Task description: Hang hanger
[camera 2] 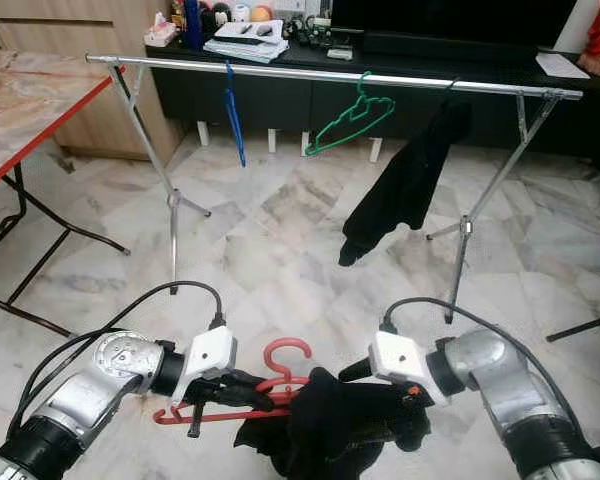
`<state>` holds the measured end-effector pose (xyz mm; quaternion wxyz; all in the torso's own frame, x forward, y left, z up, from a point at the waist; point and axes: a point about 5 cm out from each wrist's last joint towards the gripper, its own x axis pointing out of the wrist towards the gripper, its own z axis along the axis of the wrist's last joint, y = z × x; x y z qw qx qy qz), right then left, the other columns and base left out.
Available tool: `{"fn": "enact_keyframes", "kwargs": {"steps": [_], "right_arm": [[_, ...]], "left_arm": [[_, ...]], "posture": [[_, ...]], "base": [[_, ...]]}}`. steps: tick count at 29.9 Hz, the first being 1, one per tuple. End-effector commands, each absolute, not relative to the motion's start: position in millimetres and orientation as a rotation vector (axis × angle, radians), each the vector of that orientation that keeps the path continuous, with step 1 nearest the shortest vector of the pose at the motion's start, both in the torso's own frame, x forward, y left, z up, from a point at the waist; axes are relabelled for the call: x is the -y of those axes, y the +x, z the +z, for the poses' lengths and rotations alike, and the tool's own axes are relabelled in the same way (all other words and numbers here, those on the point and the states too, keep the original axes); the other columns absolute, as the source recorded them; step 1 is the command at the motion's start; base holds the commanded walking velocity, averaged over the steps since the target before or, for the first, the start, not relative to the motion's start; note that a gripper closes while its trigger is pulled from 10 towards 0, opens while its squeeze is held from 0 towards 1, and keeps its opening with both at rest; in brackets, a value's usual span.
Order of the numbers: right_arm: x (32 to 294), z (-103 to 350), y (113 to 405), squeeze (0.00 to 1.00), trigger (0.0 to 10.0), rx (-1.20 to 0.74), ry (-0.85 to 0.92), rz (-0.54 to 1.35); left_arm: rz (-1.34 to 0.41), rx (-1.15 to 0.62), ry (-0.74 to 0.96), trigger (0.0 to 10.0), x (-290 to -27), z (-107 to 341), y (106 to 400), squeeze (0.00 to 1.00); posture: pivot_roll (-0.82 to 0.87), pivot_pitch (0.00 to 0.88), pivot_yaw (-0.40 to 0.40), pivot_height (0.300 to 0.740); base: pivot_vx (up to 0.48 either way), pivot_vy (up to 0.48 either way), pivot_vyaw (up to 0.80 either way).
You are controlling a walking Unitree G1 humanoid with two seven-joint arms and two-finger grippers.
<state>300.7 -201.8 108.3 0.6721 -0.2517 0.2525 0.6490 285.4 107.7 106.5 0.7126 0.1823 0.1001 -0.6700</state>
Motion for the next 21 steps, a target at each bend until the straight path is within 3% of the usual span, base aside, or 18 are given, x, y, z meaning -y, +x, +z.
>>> {"fn": "enact_keyframes", "kwargs": {"steps": [1, 2, 3, 4, 21], "right_arm": [[197.2, 106.4, 302.3, 0.00, 6.4, -0.548, -0.569, 1.453], [194.5, 106.1, 303.4, 0.00, 3.5, -0.534, -0.551, 1.450], [193.4, 106.0, 303.6, 0.00, 3.5, -0.529, -0.543, 1.451], [192.4, 105.5, 304.1, 0.00, 0.2, -0.526, -0.536, 1.452], [189.0, 103.8, 309.5, 0.00, 0.0, -0.505, -0.535, 1.451]], "left_arm": [[-1.514, -0.167, 0.444, 10.0, -101.6, 115.9, 286.3, 0.00], [-1.514, -0.166, 0.444, 10.0, -101.4, 116.0, 286.3, 0.00], [-1.514, -0.166, 0.444, 10.0, -101.3, 116.0, 286.3, 0.00], [-1.515, -0.166, 0.444, 10.0, -101.1, 116.2, 286.3, 0.00], [-1.528, -0.165, 0.456, 10.0, -97.5, 114.8, 285.4, 0.00]], "posture": [[-0.09, 0.148, -0.029, 0.740], [-0.09, 0.148, -0.029, 0.740], [-0.09, 0.148, -0.029, 0.740], [-0.08, 0.147, -0.029, 0.740], [-0.08, 0.121, -0.031, 0.740]], "base": [[0.000, 0.000, 0.00], [0.000, 0.000, 0.00], [0.000, 0.000, 0.00], [0.000, 0.000, 0.00], [0.000, 0.000, 0.00]]}}
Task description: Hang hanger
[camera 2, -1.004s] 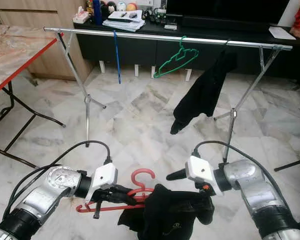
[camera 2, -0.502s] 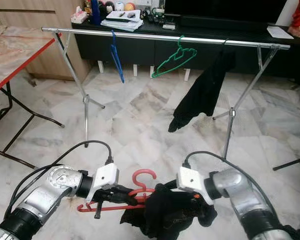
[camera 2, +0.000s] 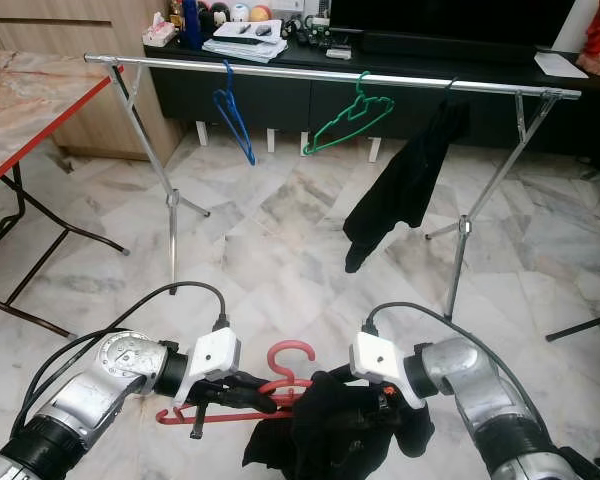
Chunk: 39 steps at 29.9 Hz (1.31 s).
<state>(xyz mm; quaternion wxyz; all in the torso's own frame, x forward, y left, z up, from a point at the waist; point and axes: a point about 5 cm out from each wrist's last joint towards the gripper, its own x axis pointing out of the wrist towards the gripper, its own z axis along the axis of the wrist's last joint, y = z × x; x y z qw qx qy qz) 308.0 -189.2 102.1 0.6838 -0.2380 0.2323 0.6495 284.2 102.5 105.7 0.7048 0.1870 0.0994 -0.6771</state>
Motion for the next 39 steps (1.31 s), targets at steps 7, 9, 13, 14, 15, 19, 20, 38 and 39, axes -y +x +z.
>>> {"fn": "enact_keyframes", "kwargs": {"steps": [7, 9, 13, 14, 15, 19, 20, 38, 39], "right_arm": [[188.2, 102.9, 309.5, 0.00, 0.0, -0.501, -0.530, 1.454], [187.7, 102.2, 309.4, 0.00, 0.0, -0.503, -0.525, 1.458], [186.0, 100.3, 308.5, 0.00, 0.0, -0.504, -0.519, 1.465], [185.2, 99.8, 308.4, 0.00, 0.0, -0.504, -0.517, 1.466], [184.7, 99.4, 308.4, 0.00, 0.0, -0.504, -0.515, 1.466], [183.6, 97.6, 308.2, 0.00, 0.0, -0.512, -0.516, 1.468], [183.7, 97.1, 307.9, 0.00, 0.0, -0.514, -0.516, 1.468], [183.4, 95.8, 308.1, 0.00, 0.0, -0.523, -0.515, 1.467], [183.3, 95.9, 308.2, 0.00, 0.0, -0.522, -0.515, 1.467]], "left_arm": [[-1.533, -0.165, 0.466, 10.0, -96.3, 114.4, 285.6, 0.00], [-1.538, -0.163, 0.465, 10.0, -95.2, 114.8, 285.4, 0.00], [-1.542, -0.159, 0.464, 10.0, -93.6, 115.0, 285.4, 0.00], [-1.542, -0.157, 0.464, 10.0, -93.2, 115.2, 285.5, 0.00], [-1.541, -0.156, 0.464, 10.0, -93.1, 115.3, 285.5, 0.00], [-1.541, -0.153, 0.465, 10.0, -92.5, 116.0, 285.7, 0.00], [-1.540, -0.152, 0.464, 10.0, -92.2, 116.2, 285.8, 0.00], [-1.526, -0.160, 0.473, 10.0, -91.8, 118.1, 290.2, 0.00], [-1.526, -0.160, 0.474, 10.0, -91.8, 118.2, 290.4, 0.00]], "posture": [[-0.08, 0.110, -0.031, 0.740], [-0.08, 0.108, -0.031, 0.740], [-0.08, 0.107, -0.032, 0.740], [-0.08, 0.107, -0.032, 0.740], [-0.08, 0.107, -0.032, 0.740], [-0.08, 0.118, -0.036, 0.740], [-0.08, 0.122, -0.036, 0.740], [-0.08, 0.138, -0.040, 0.740], [-0.08, 0.138, -0.040, 0.740]], "base": [[0.000, 0.000, 0.00], [0.000, 0.000, 0.00], [0.000, 0.000, 0.00], [0.000, 0.000, 0.00], [0.000, 0.000, 0.00], [0.000, 0.000, 0.00], [0.000, 0.000, 0.00], [0.000, 0.000, 0.00], [0.000, 0.000, 0.00]]}}
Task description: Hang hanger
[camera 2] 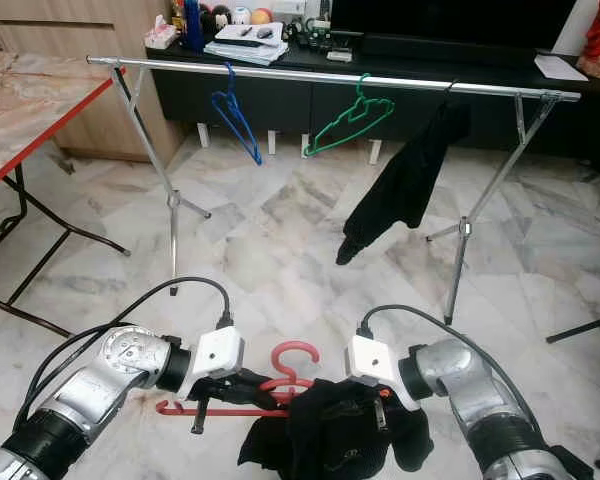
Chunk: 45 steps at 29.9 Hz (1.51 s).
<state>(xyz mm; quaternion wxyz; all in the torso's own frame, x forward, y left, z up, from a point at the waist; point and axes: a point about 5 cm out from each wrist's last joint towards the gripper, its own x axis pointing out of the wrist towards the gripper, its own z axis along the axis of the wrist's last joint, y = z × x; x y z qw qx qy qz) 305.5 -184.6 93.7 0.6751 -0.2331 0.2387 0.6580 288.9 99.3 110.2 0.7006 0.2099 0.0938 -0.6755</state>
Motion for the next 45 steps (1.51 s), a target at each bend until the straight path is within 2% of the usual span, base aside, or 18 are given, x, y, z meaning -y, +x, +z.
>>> {"fn": "enact_keyframes", "kwargs": {"steps": [1, 6, 7, 8, 9, 20, 33, 45], "right_arm": [[183.4, 96.0, 308.3, 0.00, 0.0, -0.523, -0.515, 1.466], [183.4, 96.3, 308.6, 0.00, 0.0, -0.524, -0.515, 1.466], [183.3, 96.5, 308.8, 0.00, 0.0, -0.524, -0.515, 1.464], [183.3, 96.5, 308.8, 0.00, 0.0, -0.524, -0.515, 1.464], [183.4, 96.5, 308.9, 0.00, 0.0, -0.525, -0.516, 1.464], [187.8, 97.6, 309.9, 0.00, 0.0, -0.546, -0.543, 1.455], [201.2, 79.3, 298.9, 0.00, 0.0, -0.688, -0.621, 1.459], [201.2, 79.3, 298.9, 0.00, 0.0, -0.688, -0.621, 1.459]], "left_arm": [[-1.523, -0.159, 0.475, 10.0, -91.8, 118.5, 290.9, 0.00], [-1.526, -0.166, 0.476, 10.0, -92.3, 118.5, 291.5, 0.00], [-1.526, -0.169, 0.474, 10.0, -92.5, 118.5, 291.8, 0.28], [-1.526, -0.169, 0.474, 10.0, -92.5, 118.5, 291.8, 0.28], [-1.527, -0.169, 0.475, 10.0, -92.8, 118.5, 292.0, 1.00], [-1.526, -0.190, 0.479, 10.0, -97.6, 116.9, 293.0, 1.00], [-1.472, -0.223, 0.536, 10.0, -112.0, 114.3, 299.5, 1.00], [-1.472, -0.223, 0.536, 10.0, -112.0, 114.3, 299.5, 1.00]], "posture": [[-0.08, 0.138, -0.040, 0.740], [-0.08, 0.137, -0.039, 0.740], [-0.08, 0.138, -0.038, 0.740], [-0.08, 0.138, -0.038, 0.740], [-0.08, 0.138, -0.038, 0.740], [-0.08, 0.139, -0.037, 0.740], [-0.08, 0.134, -0.043, 0.740], [-0.08, 0.134, -0.043, 0.740]], "base": [[0.000, 0.000, 0.00], [0.000, 0.000, 0.00], [0.000, 0.000, 0.00], [0.000, 0.000, 0.00], [0.000, 0.000, 0.00], [0.000, 0.000, 0.00], [0.000, 0.000, 0.00], [0.000, 0.000, 0.00]]}}
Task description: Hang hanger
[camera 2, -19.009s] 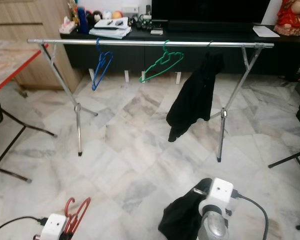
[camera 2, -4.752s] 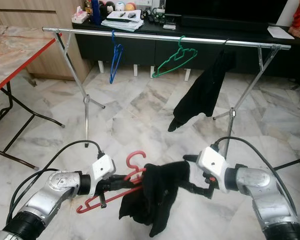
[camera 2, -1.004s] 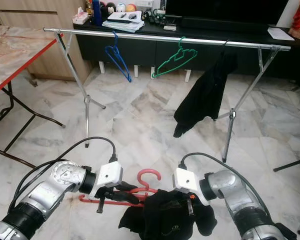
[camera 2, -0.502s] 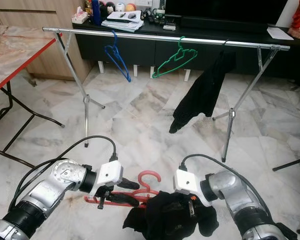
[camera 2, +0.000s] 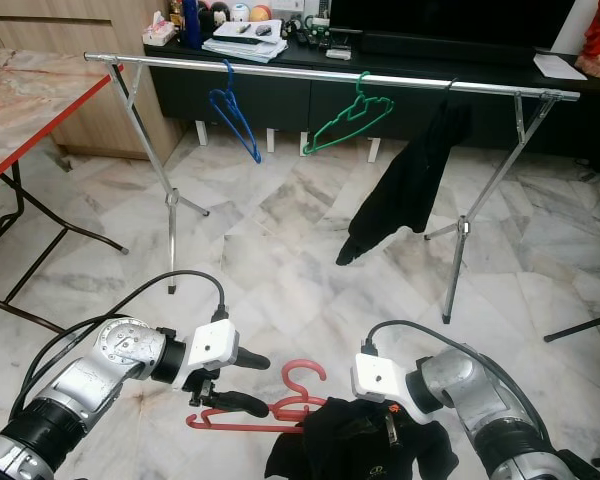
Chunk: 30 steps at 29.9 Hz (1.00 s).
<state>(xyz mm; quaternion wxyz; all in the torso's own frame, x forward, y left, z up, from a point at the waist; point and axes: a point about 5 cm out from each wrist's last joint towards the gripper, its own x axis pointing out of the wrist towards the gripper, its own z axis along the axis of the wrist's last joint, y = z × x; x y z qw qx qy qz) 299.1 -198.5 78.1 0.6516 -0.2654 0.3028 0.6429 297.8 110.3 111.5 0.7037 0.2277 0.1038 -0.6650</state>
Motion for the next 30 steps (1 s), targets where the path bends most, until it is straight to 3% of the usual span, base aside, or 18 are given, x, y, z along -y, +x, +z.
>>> {"fn": "enact_keyframes", "kwargs": {"steps": [1, 19, 20, 22, 30], "right_arm": [[201.2, 79.3, 298.9, 0.00, 0.0, -0.688, -0.621, 1.459], [202.3, 77.9, 298.2, 0.00, 0.0, -0.699, -0.627, 1.460], [206.1, 68.6, 295.2, 0.00, 0.0, -0.726, -0.645, 1.410], [207.3, 65.2, 294.1, 0.00, 0.0, -0.734, -0.651, 1.389], [209.5, 62.1, 290.9, 0.00, 0.0, -0.746, -0.649, 1.389]], "left_arm": [[-1.472, -0.223, 0.536, 10.0, -112.0, 114.3, 299.5, 1.00], [-1.465, -0.226, 0.540, 10.0, -113.5, 113.1, 300.3, 1.00], [-1.087, -0.187, 0.440, 10.0, -145.6, 103.0, 317.4, 0.00], [-0.926, -0.177, 0.399, 10.0, -160.0, 98.3, 322.4, 0.00], [-0.898, -0.179, 0.417, 10.0, -161.2, 98.4, 324.9, 0.00]], "posture": [[-0.08, 0.134, -0.043, 0.740], [-0.08, 0.134, -0.043, 0.740], [-0.08, 0.109, -0.039, 0.740], [-0.08, 0.111, -0.038, 0.740], [-0.08, 0.118, -0.036, 0.740]], "base": [[0.000, 0.000, 0.00], [0.000, 0.000, 0.00], [0.000, 0.000, 0.00], [0.000, 0.000, 0.00], [0.000, 0.000, 0.00]]}}
